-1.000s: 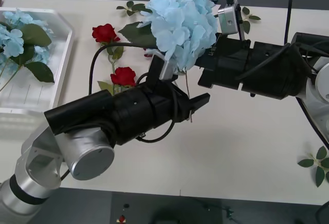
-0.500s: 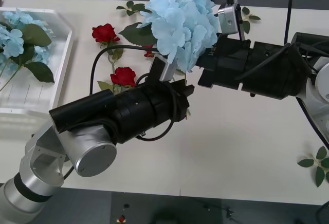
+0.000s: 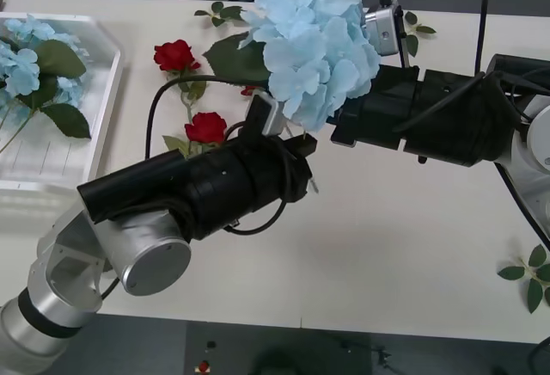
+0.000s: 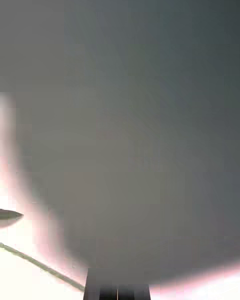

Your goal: Put the red flowers into the right box and the blue flowers into the left box

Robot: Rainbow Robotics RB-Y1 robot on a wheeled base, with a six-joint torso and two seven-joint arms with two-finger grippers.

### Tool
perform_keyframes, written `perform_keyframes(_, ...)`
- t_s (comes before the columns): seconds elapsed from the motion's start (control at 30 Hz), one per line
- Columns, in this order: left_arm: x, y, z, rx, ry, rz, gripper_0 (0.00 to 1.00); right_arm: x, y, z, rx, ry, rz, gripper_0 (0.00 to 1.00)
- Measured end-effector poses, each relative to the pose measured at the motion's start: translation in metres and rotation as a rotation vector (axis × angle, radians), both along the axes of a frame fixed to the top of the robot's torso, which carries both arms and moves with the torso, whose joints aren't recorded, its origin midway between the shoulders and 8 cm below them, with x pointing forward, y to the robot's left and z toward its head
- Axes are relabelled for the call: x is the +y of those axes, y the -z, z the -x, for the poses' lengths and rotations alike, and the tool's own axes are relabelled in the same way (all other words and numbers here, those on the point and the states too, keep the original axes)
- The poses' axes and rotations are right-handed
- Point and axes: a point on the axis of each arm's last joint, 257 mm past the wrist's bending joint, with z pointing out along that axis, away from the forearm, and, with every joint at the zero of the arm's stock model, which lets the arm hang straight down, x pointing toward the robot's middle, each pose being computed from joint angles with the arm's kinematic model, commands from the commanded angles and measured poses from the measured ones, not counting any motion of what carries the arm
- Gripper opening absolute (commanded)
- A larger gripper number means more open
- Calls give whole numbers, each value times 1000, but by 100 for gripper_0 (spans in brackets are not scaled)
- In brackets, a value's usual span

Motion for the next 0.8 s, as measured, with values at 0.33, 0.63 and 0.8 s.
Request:
perform_keyframes(0.33, 96, -11, -32, 110, -115, -22, 0, -5, -4, -4, -4, 14, -4, 100)
perform_keyframes(0.63, 222, -30, -25, 391, -244, 48, 0, -42, 9, -21, 16, 79, 78, 100)
perform_keyframes(0.8, 304, -32, -10, 465, -371, 2, 0, -87, 35, -44, 99, 162, 157, 100)
